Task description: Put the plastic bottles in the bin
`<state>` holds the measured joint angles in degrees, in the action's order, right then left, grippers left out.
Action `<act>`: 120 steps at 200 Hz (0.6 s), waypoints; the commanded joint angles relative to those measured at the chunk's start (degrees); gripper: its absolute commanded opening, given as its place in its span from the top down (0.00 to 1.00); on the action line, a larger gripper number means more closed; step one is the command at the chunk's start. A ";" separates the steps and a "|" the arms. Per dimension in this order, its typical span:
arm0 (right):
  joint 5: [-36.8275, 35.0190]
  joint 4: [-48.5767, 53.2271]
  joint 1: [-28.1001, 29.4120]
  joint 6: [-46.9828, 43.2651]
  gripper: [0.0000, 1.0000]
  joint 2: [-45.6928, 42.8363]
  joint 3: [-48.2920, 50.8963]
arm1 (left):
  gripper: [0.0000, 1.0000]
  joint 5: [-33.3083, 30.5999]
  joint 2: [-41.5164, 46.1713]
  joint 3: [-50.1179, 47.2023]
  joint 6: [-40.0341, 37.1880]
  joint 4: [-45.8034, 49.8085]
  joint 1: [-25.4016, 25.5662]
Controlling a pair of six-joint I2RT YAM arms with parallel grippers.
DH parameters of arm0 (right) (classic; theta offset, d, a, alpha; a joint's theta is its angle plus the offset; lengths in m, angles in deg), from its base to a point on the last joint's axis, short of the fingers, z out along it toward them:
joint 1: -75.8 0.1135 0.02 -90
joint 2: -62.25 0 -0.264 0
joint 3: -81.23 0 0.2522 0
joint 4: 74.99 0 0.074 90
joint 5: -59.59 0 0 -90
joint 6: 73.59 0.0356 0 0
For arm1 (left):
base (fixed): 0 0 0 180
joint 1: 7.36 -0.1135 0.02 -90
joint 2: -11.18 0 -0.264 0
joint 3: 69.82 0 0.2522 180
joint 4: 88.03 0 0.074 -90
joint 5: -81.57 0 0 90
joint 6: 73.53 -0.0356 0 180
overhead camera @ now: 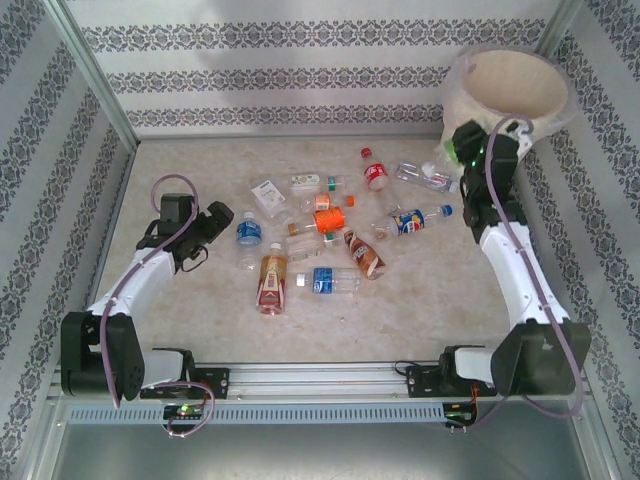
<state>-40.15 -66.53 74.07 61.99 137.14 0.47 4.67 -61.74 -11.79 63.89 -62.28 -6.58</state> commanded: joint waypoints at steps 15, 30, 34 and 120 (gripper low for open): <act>4.73 -8.00 -3.06 -6.94 0.57 8.85 -14.73 | 0.00 4.80 1.52 -2.21 -0.52 -5.45 0.54; 2.98 -9.00 -3.50 -9.78 0.57 13.06 -21.05 | 0.00 5.02 1.49 -1.99 -1.00 -5.28 0.54; 2.27 -9.43 -3.53 -10.74 0.57 14.26 -22.60 | 0.00 5.05 1.47 -1.85 -1.13 -5.29 0.54; -12.10 -18.02 -4.92 -22.22 0.58 35.95 -44.97 | 0.00 4.00 0.63 -1.55 -1.47 -5.79 0.54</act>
<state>-48.52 -80.95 68.47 46.78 170.25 -38.70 9.32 -61.68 -13.87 63.65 -66.28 -6.58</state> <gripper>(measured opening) 0.507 0.995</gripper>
